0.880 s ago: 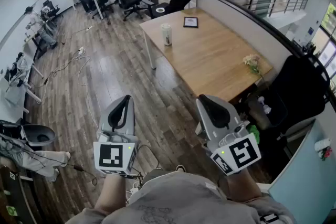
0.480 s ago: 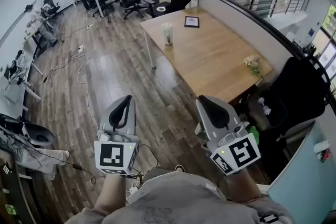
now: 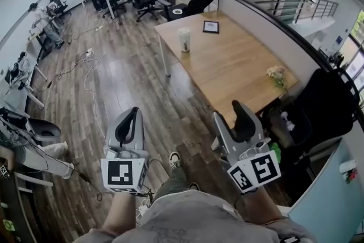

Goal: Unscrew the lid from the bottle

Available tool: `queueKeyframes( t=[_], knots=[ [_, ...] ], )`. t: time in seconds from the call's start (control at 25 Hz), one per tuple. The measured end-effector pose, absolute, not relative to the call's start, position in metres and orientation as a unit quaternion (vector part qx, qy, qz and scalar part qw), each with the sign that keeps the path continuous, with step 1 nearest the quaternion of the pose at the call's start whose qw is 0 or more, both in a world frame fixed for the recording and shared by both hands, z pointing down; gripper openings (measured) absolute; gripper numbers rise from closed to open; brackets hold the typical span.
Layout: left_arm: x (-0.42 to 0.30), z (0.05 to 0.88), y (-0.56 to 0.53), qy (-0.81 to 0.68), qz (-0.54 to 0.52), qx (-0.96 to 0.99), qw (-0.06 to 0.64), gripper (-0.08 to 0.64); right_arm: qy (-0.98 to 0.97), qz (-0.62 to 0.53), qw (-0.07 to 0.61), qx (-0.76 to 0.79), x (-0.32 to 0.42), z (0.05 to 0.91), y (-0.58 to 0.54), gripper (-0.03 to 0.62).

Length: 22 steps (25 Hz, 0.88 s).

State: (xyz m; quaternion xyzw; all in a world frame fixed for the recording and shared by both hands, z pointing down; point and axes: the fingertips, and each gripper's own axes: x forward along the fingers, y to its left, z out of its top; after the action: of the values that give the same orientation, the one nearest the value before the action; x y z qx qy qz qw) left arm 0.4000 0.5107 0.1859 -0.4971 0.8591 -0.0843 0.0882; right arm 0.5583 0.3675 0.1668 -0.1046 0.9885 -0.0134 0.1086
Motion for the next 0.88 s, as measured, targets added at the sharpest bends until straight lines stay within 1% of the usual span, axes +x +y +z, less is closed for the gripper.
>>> queueKeyframes(
  t=[0.04, 0.08, 0.12, 0.16, 0.24, 0.6, 0.88],
  knots=[
    [0.396, 0.185, 0.509, 0.859, -0.079, -0.496, 0.094, 0.002, 0.988, -0.015, 0.109, -0.108, 0.556, 0.167, 0.363, 0.212],
    [0.391, 0.185, 0.507, 0.860, -0.075, -0.496, 0.099, 0.031, 0.988, -0.016, 0.108, -0.109, 0.553, 0.167, 0.359, 0.212],
    [0.386, 0.185, 0.504, 0.860, -0.072, -0.495, 0.099, 0.107, 0.988, -0.015, 0.106, -0.110, 0.550, 0.167, 0.356, 0.212],
    [0.380, 0.186, 0.500, 0.861, -0.071, -0.494, 0.098, 0.157, 0.988, -0.014, 0.104, -0.112, 0.546, 0.167, 0.352, 0.212],
    [0.367, 0.187, 0.493, 0.862, -0.070, -0.494, 0.095, 0.210, 0.988, -0.013, 0.098, -0.116, 0.535, 0.168, 0.344, 0.212],
    [0.287, 0.191, 0.457, 0.863, -0.067, -0.494, 0.083, 0.218, 0.991, -0.010, 0.072, -0.114, 0.457, 0.176, 0.304, 0.212],
    [0.203, 0.199, 0.422, 0.862, -0.070, -0.497, 0.069, 0.224, 0.993, -0.007, 0.048, -0.105, 0.367, 0.183, 0.268, 0.212]
  ],
)
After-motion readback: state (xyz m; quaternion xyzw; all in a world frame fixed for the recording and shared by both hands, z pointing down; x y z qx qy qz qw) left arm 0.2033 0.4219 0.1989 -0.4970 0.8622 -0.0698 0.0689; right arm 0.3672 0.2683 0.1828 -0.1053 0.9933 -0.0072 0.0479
